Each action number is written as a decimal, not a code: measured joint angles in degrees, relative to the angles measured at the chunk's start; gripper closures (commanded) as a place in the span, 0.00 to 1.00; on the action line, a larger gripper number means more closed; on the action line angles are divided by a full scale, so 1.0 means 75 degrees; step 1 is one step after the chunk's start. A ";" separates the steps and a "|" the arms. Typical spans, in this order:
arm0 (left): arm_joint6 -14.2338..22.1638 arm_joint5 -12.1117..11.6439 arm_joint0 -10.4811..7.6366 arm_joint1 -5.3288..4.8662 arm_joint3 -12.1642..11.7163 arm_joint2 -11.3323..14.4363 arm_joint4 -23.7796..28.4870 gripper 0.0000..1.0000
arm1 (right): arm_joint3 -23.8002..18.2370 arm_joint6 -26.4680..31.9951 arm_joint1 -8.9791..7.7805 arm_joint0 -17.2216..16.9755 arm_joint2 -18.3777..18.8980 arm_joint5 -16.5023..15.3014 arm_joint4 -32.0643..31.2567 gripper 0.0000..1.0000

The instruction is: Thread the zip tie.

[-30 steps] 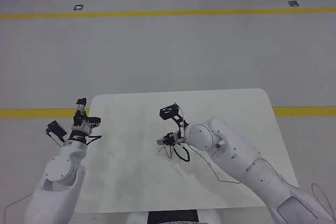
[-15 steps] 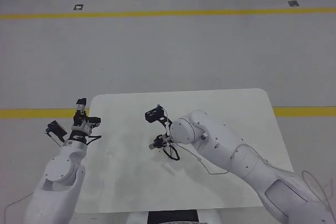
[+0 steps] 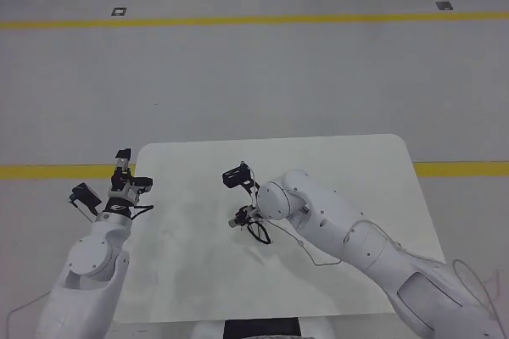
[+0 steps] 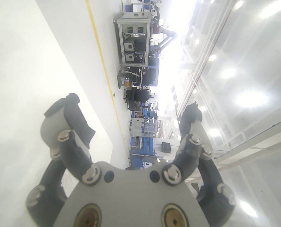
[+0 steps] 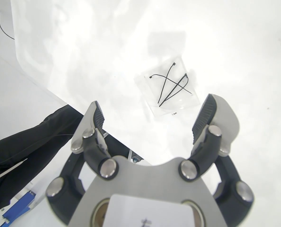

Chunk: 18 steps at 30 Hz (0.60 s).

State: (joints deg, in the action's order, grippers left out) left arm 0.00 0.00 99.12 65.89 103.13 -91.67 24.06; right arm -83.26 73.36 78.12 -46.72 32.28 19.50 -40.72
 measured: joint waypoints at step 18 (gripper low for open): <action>0.0000 0.0000 0.0000 0.0000 0.0000 0.0000 0.0000 0.00 | 0.0379 -0.0068 0.0281 -0.0261 0.0248 -0.0004 -0.0542 0.00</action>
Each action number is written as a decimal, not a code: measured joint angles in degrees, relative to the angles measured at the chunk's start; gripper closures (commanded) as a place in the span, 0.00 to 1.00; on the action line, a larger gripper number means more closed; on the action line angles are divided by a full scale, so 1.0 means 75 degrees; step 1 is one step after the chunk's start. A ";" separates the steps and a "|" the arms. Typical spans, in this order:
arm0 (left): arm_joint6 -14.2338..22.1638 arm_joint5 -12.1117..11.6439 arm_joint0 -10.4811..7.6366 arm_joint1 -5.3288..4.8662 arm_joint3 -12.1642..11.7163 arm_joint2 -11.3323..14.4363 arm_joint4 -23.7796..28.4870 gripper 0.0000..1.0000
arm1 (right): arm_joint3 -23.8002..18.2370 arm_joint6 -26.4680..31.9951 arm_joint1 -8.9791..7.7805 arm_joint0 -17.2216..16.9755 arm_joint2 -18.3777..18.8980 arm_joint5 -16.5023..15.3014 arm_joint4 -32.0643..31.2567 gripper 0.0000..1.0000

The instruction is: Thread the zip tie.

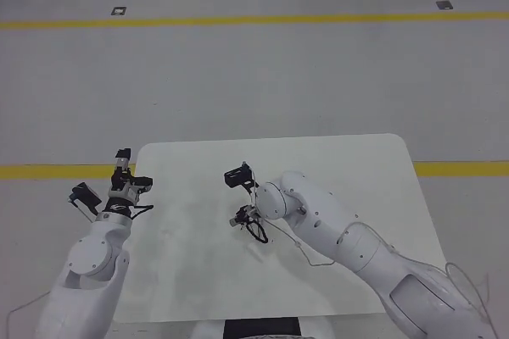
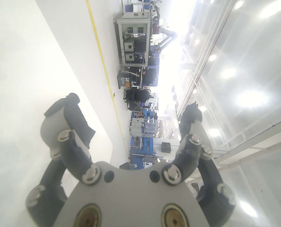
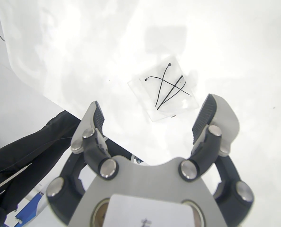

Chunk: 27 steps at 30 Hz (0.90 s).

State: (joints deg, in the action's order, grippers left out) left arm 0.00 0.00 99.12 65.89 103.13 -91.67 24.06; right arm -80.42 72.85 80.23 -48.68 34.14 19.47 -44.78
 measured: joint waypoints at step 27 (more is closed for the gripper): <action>0.0000 0.0000 0.0000 0.0000 0.0000 0.0000 0.0000 0.00 | 0.0341 0.0331 0.0411 -0.0169 0.0079 -0.0843 -0.0635 0.00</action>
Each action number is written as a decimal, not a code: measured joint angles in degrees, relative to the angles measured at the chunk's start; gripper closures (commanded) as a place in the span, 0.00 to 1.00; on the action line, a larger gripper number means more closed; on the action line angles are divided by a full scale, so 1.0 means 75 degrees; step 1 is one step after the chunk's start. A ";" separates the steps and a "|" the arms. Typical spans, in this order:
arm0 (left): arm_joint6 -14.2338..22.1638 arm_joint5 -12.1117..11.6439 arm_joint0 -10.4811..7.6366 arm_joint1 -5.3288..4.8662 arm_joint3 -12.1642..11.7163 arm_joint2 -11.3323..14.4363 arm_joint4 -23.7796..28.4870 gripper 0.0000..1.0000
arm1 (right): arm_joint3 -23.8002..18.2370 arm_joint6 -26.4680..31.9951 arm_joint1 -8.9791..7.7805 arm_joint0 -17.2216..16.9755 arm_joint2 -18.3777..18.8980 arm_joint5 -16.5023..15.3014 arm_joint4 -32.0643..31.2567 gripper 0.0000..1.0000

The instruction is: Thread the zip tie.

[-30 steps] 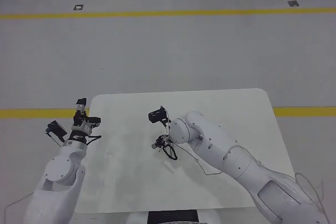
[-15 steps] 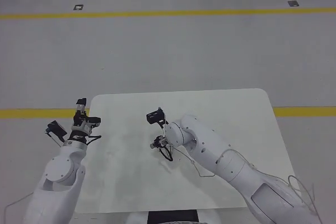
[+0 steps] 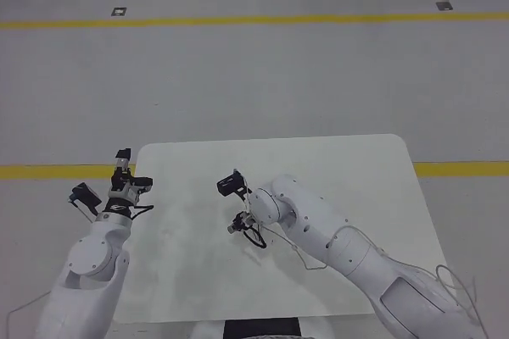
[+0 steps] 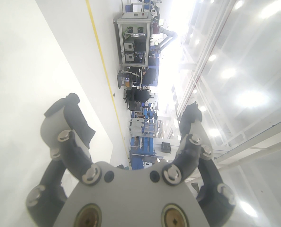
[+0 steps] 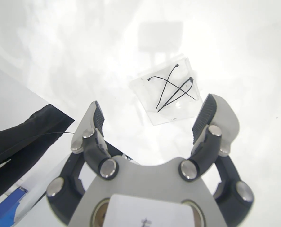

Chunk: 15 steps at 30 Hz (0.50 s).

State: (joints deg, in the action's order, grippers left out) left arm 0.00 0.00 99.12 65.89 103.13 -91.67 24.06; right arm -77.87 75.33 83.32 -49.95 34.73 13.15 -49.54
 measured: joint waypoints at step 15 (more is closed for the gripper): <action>0.0000 0.0000 0.0000 0.0000 0.0000 0.0000 0.0000 0.00 | 0.0091 0.0193 -0.0015 0.0309 -0.0149 -0.2149 0.0241 0.00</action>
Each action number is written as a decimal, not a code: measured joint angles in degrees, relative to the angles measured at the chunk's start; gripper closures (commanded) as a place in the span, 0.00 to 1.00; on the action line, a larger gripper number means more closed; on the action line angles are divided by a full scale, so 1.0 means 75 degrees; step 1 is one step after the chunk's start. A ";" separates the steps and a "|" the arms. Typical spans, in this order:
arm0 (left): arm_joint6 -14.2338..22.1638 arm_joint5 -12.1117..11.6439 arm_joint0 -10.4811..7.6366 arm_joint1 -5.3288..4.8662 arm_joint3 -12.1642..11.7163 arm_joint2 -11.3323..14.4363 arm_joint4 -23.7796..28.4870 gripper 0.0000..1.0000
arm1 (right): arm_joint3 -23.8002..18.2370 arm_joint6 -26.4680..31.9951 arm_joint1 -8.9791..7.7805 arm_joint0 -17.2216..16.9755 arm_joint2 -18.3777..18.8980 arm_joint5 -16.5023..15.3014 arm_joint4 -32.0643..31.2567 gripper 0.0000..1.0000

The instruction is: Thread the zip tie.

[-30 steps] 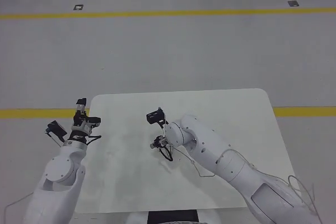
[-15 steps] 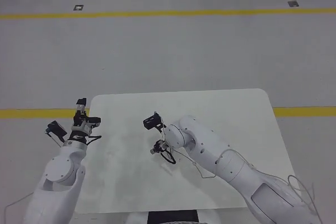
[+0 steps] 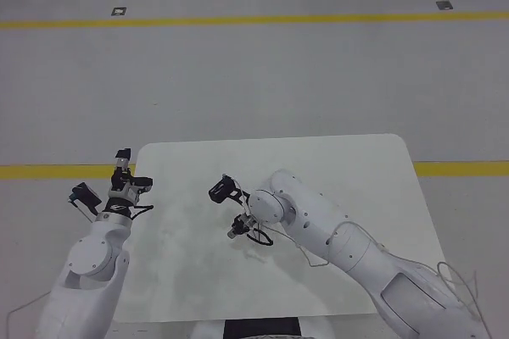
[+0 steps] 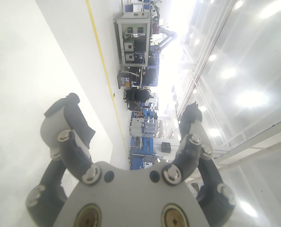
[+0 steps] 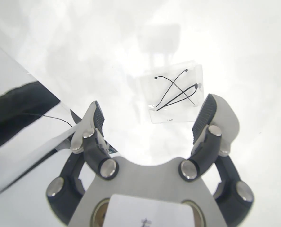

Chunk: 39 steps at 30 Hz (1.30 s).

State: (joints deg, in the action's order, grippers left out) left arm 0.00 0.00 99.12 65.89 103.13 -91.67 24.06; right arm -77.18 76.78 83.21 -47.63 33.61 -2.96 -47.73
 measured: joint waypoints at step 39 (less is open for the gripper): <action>0.0000 0.0000 0.0000 0.0000 0.0000 0.0000 0.0000 0.00 | 0.0101 0.0383 -0.0032 0.0498 -0.0488 -0.2202 -0.0532 0.70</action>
State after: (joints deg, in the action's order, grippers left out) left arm 0.00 0.00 99.12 65.89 103.13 -91.67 24.06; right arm -76.42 79.65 82.97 -43.90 29.95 -19.48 -51.72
